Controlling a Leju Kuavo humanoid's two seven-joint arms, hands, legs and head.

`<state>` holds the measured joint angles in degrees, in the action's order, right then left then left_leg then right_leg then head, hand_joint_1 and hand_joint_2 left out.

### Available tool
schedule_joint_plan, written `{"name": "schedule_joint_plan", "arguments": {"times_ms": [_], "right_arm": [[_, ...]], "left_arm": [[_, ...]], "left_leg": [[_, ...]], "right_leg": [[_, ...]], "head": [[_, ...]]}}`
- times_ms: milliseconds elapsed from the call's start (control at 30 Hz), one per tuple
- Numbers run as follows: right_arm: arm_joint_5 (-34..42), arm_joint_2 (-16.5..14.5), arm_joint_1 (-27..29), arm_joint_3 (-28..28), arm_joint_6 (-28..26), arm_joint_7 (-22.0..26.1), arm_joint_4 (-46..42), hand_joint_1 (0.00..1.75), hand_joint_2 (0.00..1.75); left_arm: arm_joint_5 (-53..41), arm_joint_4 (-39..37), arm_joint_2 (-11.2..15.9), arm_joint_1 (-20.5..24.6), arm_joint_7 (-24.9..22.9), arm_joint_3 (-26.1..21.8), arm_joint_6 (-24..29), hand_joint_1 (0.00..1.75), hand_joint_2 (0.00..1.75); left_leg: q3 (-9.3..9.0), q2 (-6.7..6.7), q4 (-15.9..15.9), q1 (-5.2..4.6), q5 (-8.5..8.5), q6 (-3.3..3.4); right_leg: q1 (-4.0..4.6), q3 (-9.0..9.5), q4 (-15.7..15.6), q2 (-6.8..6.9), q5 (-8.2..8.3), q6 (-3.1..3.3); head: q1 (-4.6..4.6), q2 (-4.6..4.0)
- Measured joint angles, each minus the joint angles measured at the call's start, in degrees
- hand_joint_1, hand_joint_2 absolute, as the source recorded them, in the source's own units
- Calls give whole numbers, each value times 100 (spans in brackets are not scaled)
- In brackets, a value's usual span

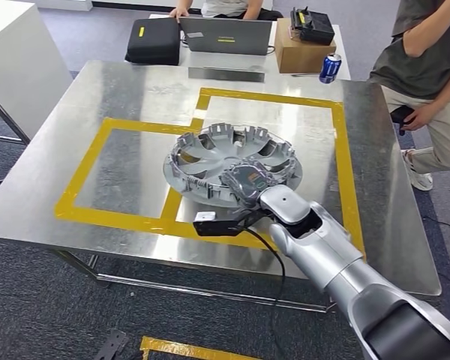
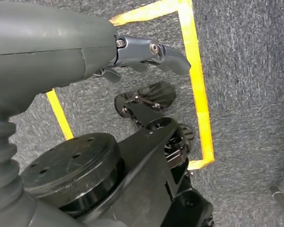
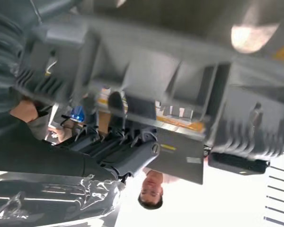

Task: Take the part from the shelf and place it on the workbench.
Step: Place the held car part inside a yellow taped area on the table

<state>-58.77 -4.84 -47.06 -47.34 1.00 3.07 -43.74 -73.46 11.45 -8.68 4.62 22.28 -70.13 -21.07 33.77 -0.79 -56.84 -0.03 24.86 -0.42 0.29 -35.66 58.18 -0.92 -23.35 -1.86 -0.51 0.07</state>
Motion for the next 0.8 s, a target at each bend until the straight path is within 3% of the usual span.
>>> {"name": "schedule_joint_plan", "arguments": {"times_ms": [500, 800], "right_arm": [[-239, -187, -299, -576, 92, -289, 293, 0, 0], [225, -67, -406, -514, -35, -388, 255, 0, 0]], "left_arm": [[257, 0, -54, -29, -344, -25, -96, 0, 0], [342, 0, -45, -54, -348, -96, -59, 0, 0]], "left_leg": [[2, 0, 0, 1, 0, -1], [4, 0, 0, 0, 2, -3]], "right_leg": [[0, -6, 0, 0, 0, 1], [0, -10, -1, -1, -1, 2]], "head": [[0, 0], [-1, 0]]}}
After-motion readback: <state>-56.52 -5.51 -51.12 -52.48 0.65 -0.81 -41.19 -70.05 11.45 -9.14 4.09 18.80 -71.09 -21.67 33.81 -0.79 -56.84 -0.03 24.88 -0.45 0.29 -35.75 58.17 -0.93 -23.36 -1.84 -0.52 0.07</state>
